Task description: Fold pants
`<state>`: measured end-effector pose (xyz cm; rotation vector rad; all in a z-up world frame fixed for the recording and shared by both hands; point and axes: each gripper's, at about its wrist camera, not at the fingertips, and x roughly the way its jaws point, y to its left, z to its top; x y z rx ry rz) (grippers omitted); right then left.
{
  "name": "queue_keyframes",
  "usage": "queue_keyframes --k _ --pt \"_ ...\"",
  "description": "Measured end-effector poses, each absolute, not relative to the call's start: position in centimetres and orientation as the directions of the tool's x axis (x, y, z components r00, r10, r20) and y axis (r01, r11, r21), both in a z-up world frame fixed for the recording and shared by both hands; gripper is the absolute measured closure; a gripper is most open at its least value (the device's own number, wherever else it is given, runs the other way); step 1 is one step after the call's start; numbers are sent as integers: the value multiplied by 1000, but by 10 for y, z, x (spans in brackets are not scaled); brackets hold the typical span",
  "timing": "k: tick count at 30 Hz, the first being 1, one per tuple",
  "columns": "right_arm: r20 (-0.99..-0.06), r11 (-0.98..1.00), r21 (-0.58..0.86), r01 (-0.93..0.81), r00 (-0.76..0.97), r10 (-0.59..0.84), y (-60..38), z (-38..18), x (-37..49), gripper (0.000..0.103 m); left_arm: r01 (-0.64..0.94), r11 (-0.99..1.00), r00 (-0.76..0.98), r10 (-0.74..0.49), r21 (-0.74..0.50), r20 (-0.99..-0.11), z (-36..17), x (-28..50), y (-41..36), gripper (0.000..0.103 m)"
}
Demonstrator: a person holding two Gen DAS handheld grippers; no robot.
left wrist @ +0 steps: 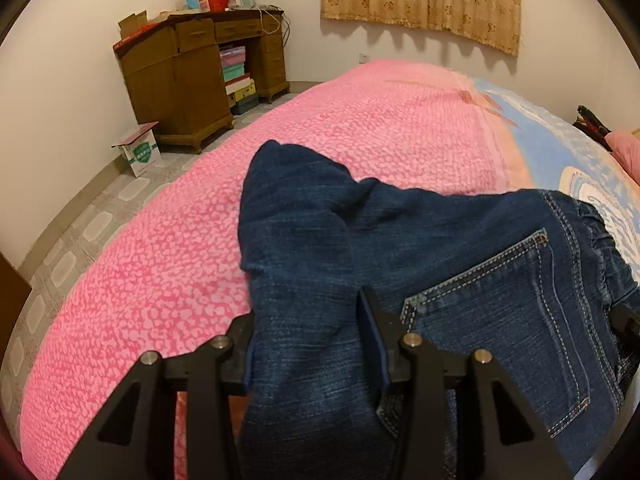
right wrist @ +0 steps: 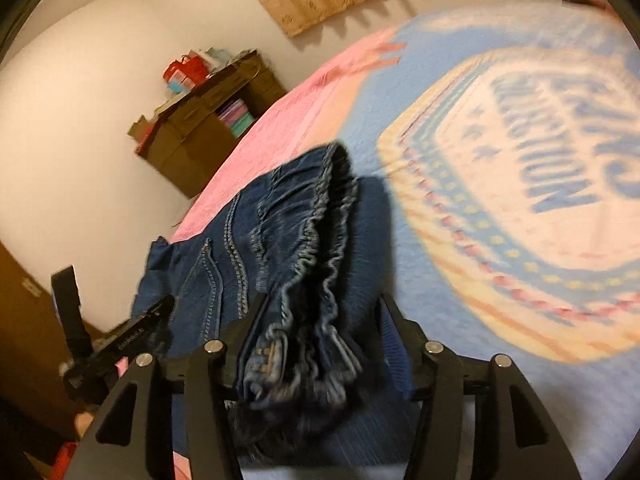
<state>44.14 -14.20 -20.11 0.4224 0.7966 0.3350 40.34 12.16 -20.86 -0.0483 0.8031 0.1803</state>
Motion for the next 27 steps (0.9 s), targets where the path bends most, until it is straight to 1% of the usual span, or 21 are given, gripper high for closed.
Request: queue_keyframes --k 3,7,10,11,12,14,17,20,22,23,24,25,27 --pt "-625 929 340 -144 704 338 -129 -184 424 48 -181 983 678 151 37 -719 -209 404 120 56" --pt "-579 975 169 -144 786 216 -116 -160 401 48 -179 982 670 172 68 -722 -210 406 115 56" --pt "-571 975 131 -180 790 222 -111 -153 397 51 -177 981 664 177 76 -726 -211 407 113 57" --pt "-580 972 126 -198 780 235 -109 -155 398 56 -177 981 662 180 81 -727 -211 408 112 57" --pt "-592 968 126 -216 767 248 -104 -157 401 57 -177 980 661 183 85 -728 -211 408 112 56" --pt "-622 971 108 -215 747 235 -100 -166 408 57 -177 980 659 188 92 -729 -212 409 111 56" --pt "-658 972 145 -186 716 235 -106 -176 419 57 -178 979 658 196 102 -728 -212 410 109 56" --pt "-700 975 144 -169 679 221 -106 -185 428 56 -181 977 656 205 113 -726 -212 411 106 56" --pt "-718 976 152 -157 661 218 -106 -190 436 53 -182 977 657 208 115 -724 -211 410 106 55" --pt "-725 975 167 -144 652 220 -108 -194 441 48 -188 976 660 208 108 -722 -210 409 107 53" --pt "-732 973 189 -130 642 228 -111 -198 445 40 -197 976 662 203 93 -721 -210 407 110 48" --pt "-737 969 220 -114 632 241 -115 -203 449 36 -205 977 663 186 63 -725 -209 405 116 40" --pt "-720 940 326 -98 618 315 -131 -209 452 34 -206 978 657 110 -37 -746 -205 399 134 32"
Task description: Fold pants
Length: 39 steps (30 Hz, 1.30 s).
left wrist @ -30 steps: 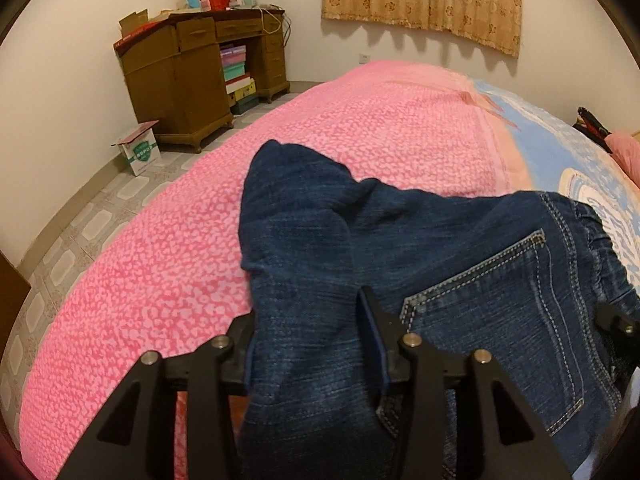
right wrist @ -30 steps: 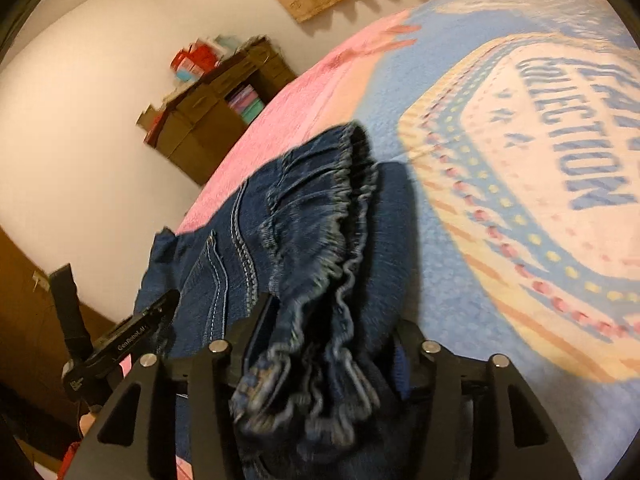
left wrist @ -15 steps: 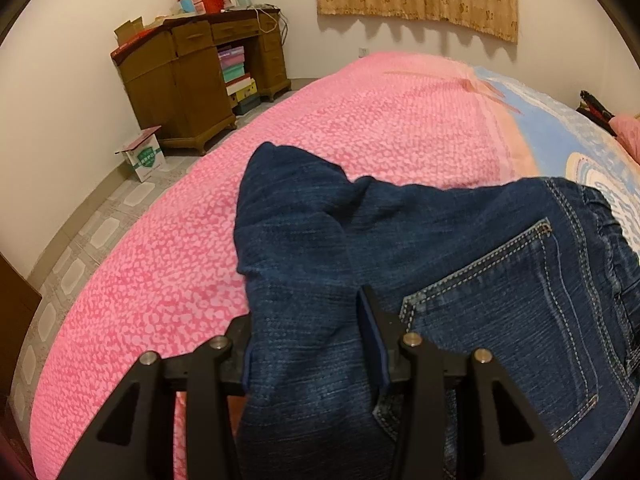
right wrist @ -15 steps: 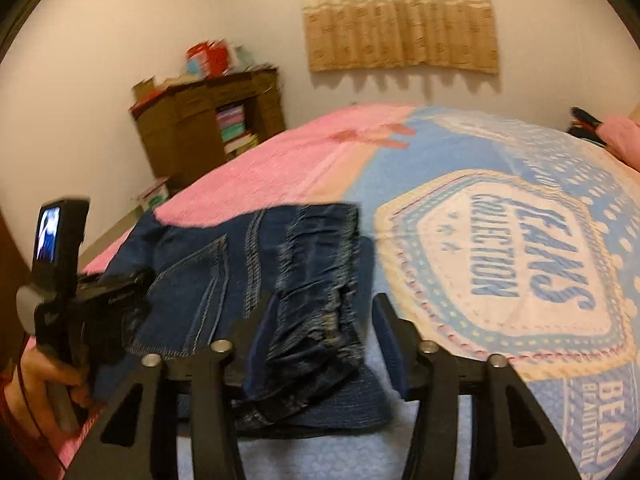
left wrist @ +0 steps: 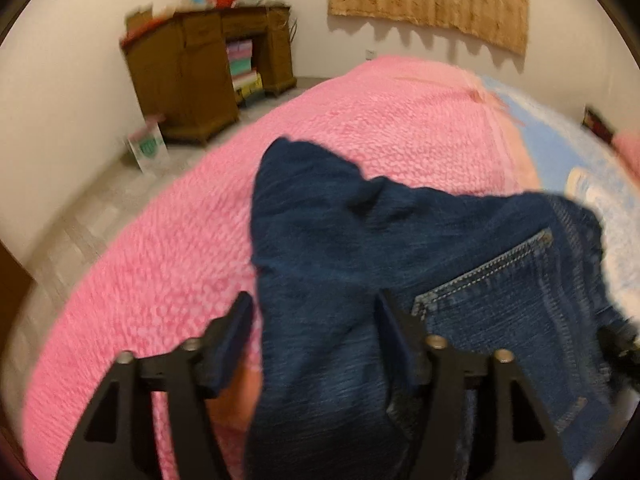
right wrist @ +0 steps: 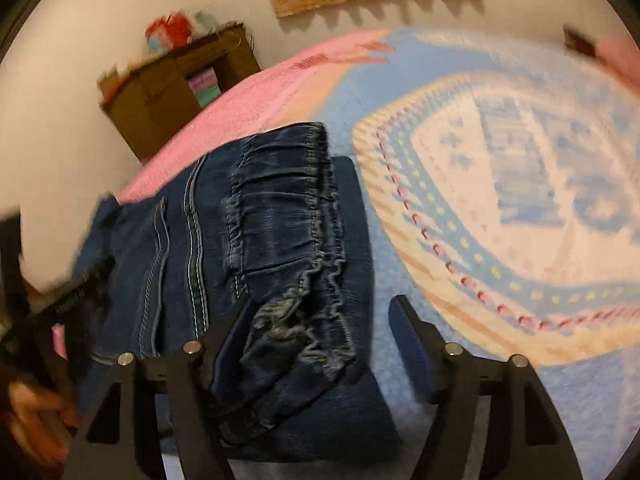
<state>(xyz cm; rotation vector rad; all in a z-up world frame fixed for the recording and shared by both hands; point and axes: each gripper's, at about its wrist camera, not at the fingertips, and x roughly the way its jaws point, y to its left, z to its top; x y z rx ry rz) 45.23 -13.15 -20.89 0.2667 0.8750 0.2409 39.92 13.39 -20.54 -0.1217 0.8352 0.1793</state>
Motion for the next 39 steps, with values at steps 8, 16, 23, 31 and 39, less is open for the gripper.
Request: queue_keyframes --k 8,16,23,31,39 --pt "-653 932 349 -98 688 317 -141 -201 428 34 -209 974 703 214 91 -679 -167 350 149 18" --pt "-618 956 276 -96 744 253 -135 -186 403 32 -235 970 688 116 -69 -717 -166 329 169 19" --pt "-594 784 612 -104 594 543 -166 -215 435 32 -154 962 635 -80 -227 -768 -198 349 155 5" --pt "-731 876 401 -269 482 483 -110 -205 446 28 -42 979 635 -127 -198 -762 -197 357 122 46" --pt "-644 788 558 -260 463 609 -123 -165 420 65 -35 921 632 -281 -389 -722 -167 347 153 86"
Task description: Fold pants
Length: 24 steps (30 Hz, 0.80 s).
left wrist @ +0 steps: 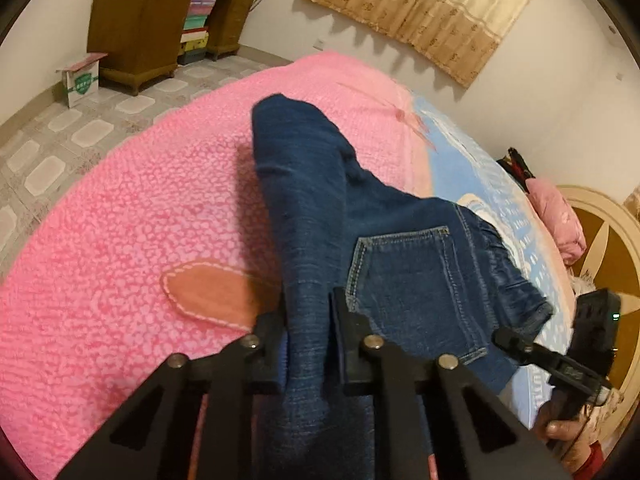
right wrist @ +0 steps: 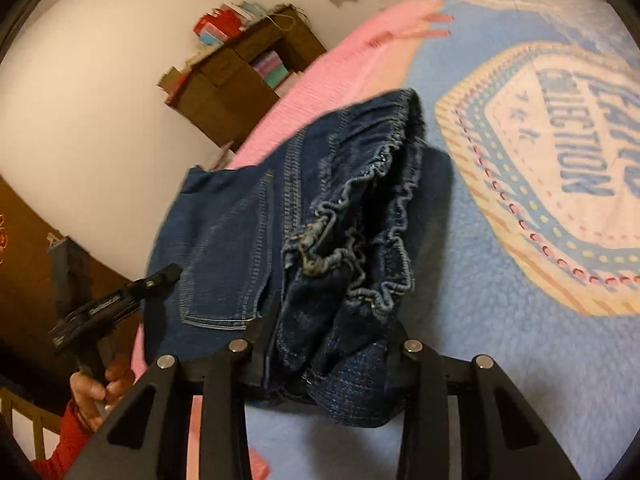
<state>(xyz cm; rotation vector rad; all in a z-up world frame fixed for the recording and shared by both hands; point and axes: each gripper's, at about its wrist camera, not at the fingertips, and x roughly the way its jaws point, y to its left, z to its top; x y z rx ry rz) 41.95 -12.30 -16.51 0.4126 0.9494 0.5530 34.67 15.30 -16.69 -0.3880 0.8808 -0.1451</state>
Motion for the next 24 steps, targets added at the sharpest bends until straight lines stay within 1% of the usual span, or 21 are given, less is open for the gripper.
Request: queue_keyframes --k 4,7,9,12,14,15,17,18,20,21,22,23,24 --pt "-619 778 564 -277 482 620 -134 -144 387 66 -16 911 622 -313 -412 -718 -157 329 147 87" --pt "-618 775 579 -255 482 621 -148 -145 365 66 -21 900 617 -331 -436 -714 -152 309 149 88" --pt "-616 769 598 -226 484 621 -161 -153 342 66 -28 908 629 -310 -419 -713 -147 291 147 89" --pt "-607 753 628 -197 481 632 -173 -168 312 65 -27 945 627 -238 -326 -742 -145 270 140 89" --pt "-620 766 619 -175 489 613 -173 -182 297 65 -36 982 624 -122 -185 -772 -152 261 125 89" --pt "-632 775 612 -158 493 599 -173 -192 295 65 -25 987 623 -108 -157 -774 -154 260 121 89" --pt "-624 770 625 -131 510 593 -174 -204 298 64 -10 997 627 -48 -70 -778 -157 260 109 89" --pt "-620 770 626 -127 518 590 -173 -206 299 64 -3 998 638 -45 -61 -769 -156 260 107 88" --pt "-620 771 626 -121 522 585 -172 -206 301 63 27 993 656 -103 -113 -748 -153 264 110 80" --pt "-617 765 634 -113 522 589 -173 -206 302 63 39 987 647 -146 -159 -748 -153 269 112 60" --pt "-614 761 639 -109 523 591 -172 -205 303 63 54 976 621 -199 -211 -758 -157 277 115 31" --pt "-618 765 635 -107 525 586 -171 -203 304 63 63 965 593 -240 -253 -769 -163 283 115 22" --pt "-631 781 614 -111 526 570 -168 -199 304 63 69 951 553 -288 -302 -782 -173 290 115 20"
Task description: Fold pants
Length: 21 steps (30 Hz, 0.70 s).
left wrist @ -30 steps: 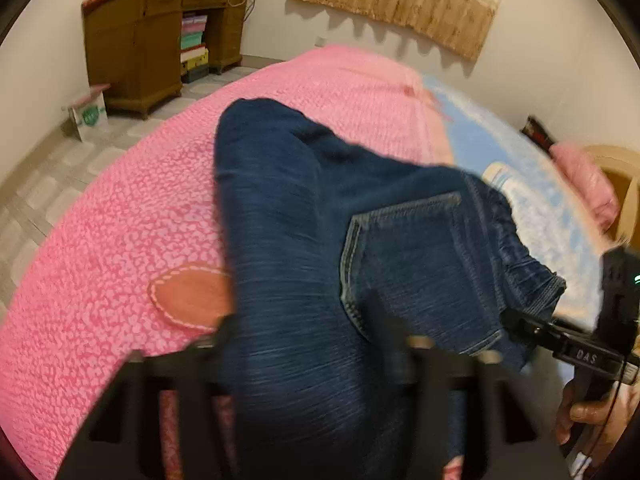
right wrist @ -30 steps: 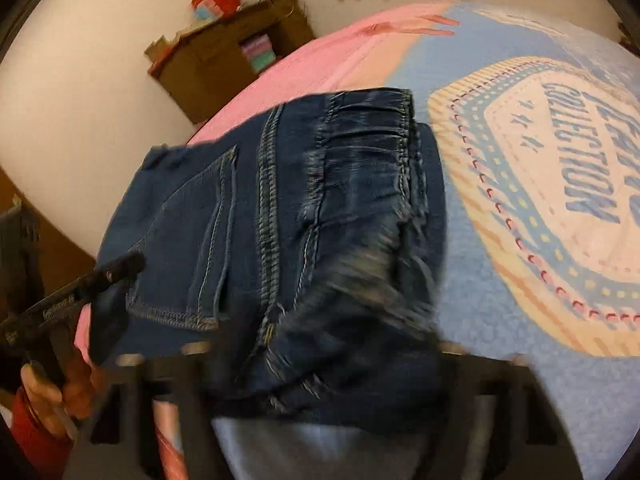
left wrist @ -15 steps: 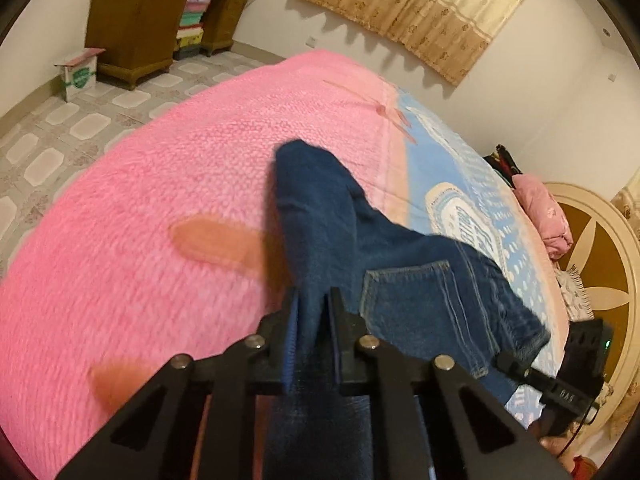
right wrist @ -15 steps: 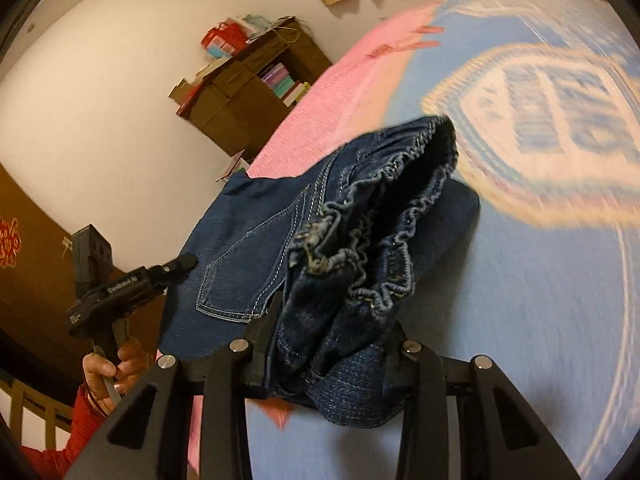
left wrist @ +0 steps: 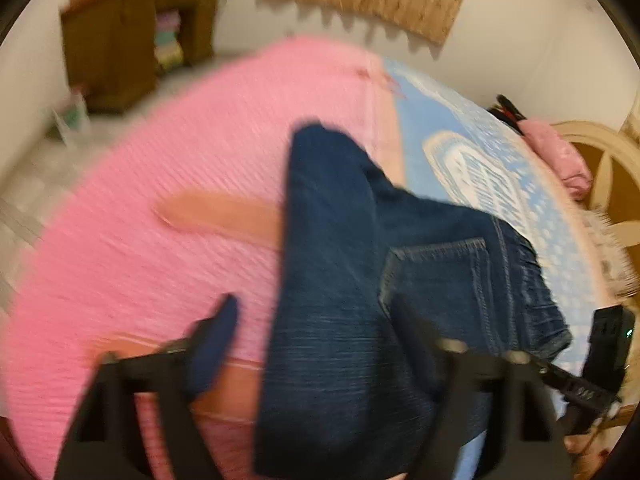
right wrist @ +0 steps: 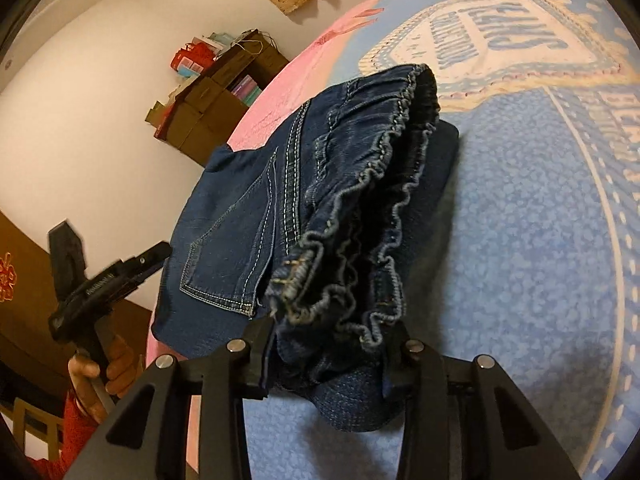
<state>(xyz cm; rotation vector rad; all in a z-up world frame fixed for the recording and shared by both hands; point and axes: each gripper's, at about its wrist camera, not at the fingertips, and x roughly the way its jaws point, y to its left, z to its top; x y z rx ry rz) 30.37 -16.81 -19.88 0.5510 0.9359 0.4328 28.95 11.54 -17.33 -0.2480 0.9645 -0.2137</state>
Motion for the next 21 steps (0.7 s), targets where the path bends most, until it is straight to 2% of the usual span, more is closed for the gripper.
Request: queue_keyframes --k 1,3,5,6,7,9,15,18,21 --pt "-648 804 581 -122 529 548 -165 -194 303 63 74 936 511 -331 -343 -793 -183 294 114 20" --pt "-668 832 536 -142 531 521 -161 -186 299 63 77 942 513 -319 -327 -797 -192 289 106 20" --pt "-675 825 550 -129 514 530 -163 -187 301 63 97 962 539 -267 -255 -799 -192 279 94 30" --pt "-673 816 565 -118 506 539 -164 -187 304 63 107 965 544 -260 -241 -798 -189 274 90 44" --pt "-667 805 583 -112 500 552 -167 -187 306 63 112 968 558 -248 -224 -792 -184 270 87 63" --pt "-666 808 574 -130 499 554 -166 -179 305 63 105 966 576 -253 -237 -777 -173 263 91 84" --pt "-642 806 560 -190 516 568 -177 -145 290 64 94 916 574 -370 -390 -731 -143 234 98 86" --pt "-636 797 566 -209 505 584 -192 -140 276 64 99 919 571 -367 -382 -734 -139 214 87 86" --pt "-655 797 576 -180 481 582 -203 -161 260 63 96 948 556 -304 -304 -773 -159 201 70 86"
